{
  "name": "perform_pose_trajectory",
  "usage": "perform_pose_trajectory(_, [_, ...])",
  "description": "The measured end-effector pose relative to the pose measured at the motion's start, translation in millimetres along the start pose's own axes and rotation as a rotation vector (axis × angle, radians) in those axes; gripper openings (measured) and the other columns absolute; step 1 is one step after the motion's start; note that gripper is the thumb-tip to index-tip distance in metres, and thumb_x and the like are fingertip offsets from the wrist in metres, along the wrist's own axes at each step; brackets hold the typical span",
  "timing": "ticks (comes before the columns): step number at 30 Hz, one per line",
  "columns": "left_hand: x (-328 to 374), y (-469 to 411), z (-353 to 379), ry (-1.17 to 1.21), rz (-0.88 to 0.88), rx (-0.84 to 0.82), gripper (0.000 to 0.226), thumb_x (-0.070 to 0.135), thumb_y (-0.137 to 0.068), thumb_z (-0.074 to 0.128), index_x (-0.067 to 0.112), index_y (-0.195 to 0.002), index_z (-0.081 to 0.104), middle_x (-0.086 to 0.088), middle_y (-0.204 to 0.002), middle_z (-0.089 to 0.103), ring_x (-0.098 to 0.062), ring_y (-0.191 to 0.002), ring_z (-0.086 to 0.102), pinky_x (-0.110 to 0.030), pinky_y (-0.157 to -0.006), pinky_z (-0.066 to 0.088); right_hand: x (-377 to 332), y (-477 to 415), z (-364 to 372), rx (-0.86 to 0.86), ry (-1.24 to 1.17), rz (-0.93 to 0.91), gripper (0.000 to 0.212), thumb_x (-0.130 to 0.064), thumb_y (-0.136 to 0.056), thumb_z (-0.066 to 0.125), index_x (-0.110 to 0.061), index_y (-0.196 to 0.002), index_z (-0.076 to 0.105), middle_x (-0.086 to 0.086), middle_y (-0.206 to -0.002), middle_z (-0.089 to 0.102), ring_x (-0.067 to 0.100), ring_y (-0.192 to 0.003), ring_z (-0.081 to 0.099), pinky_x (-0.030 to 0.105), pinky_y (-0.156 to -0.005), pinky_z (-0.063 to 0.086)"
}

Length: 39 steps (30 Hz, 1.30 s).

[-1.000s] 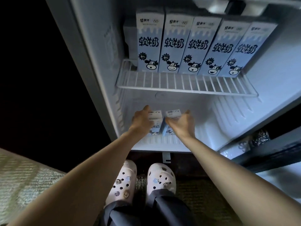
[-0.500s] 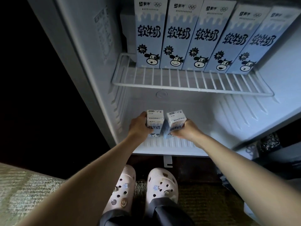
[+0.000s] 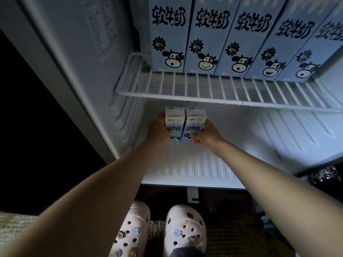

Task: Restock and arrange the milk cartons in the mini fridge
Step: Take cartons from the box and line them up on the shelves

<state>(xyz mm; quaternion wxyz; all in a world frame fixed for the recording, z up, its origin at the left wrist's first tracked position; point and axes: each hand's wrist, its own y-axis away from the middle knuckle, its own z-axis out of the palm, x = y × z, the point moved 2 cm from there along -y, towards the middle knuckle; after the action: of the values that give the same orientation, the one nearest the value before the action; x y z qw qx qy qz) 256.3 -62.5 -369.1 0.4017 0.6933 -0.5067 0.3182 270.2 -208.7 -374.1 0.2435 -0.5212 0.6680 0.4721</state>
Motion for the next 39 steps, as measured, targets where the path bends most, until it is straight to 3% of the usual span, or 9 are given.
perform_pose_trajectory(3, [3,-9,-1,-0.01,-0.006,0.011,0.052,-0.012,-0.086,0.053,0.007,-0.133,0.044,-0.017,-0.13,0.057,-0.032,-0.121,0.054,-0.042,-0.099,0.048,-2,-7,4,0.001,0.003,0.001,0.052,0.001,-0.087,0.058,-0.015,-0.133,0.042,0.011,-0.129,0.056,0.024,-0.101,0.059,0.036,-0.086,0.055])
perform_pose_trajectory(7, [6,-16,0,-0.057,-0.016,-0.013,0.047,-0.01,-0.091,0.044,0.009,-0.135,0.042,-0.014,-0.134,0.054,-0.029,-0.124,0.051,-0.03,-0.094,0.045,-6,-14,7,0.0,0.052,0.011,0.052,-0.001,-0.087,0.058,-0.017,-0.134,0.04,0.012,-0.131,0.056,0.029,-0.116,0.057,0.042,-0.093,0.053])
perform_pose_trajectory(12, [3,-19,1,-0.057,-0.001,0.036,0.045,-0.01,-0.091,0.04,0.009,-0.132,0.045,-0.015,-0.131,0.056,-0.031,-0.121,0.054,-0.031,-0.093,0.046,-10,-20,7,0.001,0.012,0.024,0.054,-0.001,-0.087,0.057,-0.016,-0.136,0.037,0.016,-0.13,0.055,0.033,-0.111,0.059,0.045,-0.094,0.052])
perform_pose_trajectory(15, [4,-18,1,-0.043,-0.003,0.051,0.045,-0.01,-0.092,0.039,0.008,-0.132,0.045,-0.015,-0.131,0.056,-0.03,-0.121,0.053,-0.03,-0.093,0.045,-10,-22,9,-0.013,-0.014,0.031,0.056,0.0,-0.088,0.056,-0.016,-0.137,0.036,0.017,-0.127,0.057,0.028,-0.096,0.061,0.046,-0.093,0.053])
perform_pose_trajectory(22, [3,-24,-1,-0.038,-0.008,0.093,0.045,-0.007,-0.093,0.037,0.01,-0.133,0.045,-0.014,-0.131,0.056,-0.029,-0.122,0.052,-0.031,-0.096,0.044,-11,-21,12,-0.011,-0.112,0.038,0.052,-0.002,-0.091,0.054,-0.017,-0.137,0.036,0.018,-0.125,0.058,0.031,-0.099,0.063,0.04,-0.091,0.054])
perform_pose_trajectory(25, [5,-26,-2,-0.028,-0.005,0.1,0.043,-0.006,-0.094,0.034,0.01,-0.132,0.047,-0.013,-0.13,0.057,-0.028,-0.122,0.053,-0.026,-0.089,0.043,-13,-22,11,-0.056,-0.105,0.039,0.056,-0.001,-0.091,0.054,-0.017,-0.14,0.034,0.021,-0.124,0.058,0.025,-0.09,0.059,0.037,-0.091,0.053])
perform_pose_trajectory(31, [8,-23,-3,-0.02,-0.025,0.104,0.042,-0.007,-0.095,0.033,0.009,-0.131,0.047,-0.012,-0.13,0.057,-0.026,-0.119,0.054,-0.023,-0.081,0.041,-17,-18,2,-0.134,-0.082,0.053,0.059,0.0,-0.091,0.054,-0.018,-0.142,0.033,0.022,-0.127,0.057,0.033,-0.109,0.061,0.033,-0.092,0.05])
perform_pose_trajectory(35, [8,-23,-4,-0.008,-0.034,0.093,0.041,-0.006,-0.095,0.034,0.009,-0.13,0.048,-0.012,-0.129,0.057,-0.022,-0.11,0.057,-0.022,-0.078,0.041,-14,-20,4,-0.137,-0.098,0.053,0.06,-0.001,-0.092,0.052,-0.021,-0.145,0.03,0.02,-0.129,0.056,0.027,-0.101,0.06,0.033,-0.094,0.049])
perform_pose_trajectory(39, [6,-19,-6,-0.041,-0.014,0.068,0.04,-0.005,-0.096,0.036,0.008,-0.132,0.047,-0.013,-0.132,0.055,-0.027,-0.122,0.052,-0.022,-0.083,0.039,-13,-21,8,-0.122,-0.138,0.052,0.059,-0.001,-0.094,0.049,-0.021,-0.145,0.03,0.02,-0.13,0.055,0.027,-0.101,0.061,0.033,-0.093,0.05])
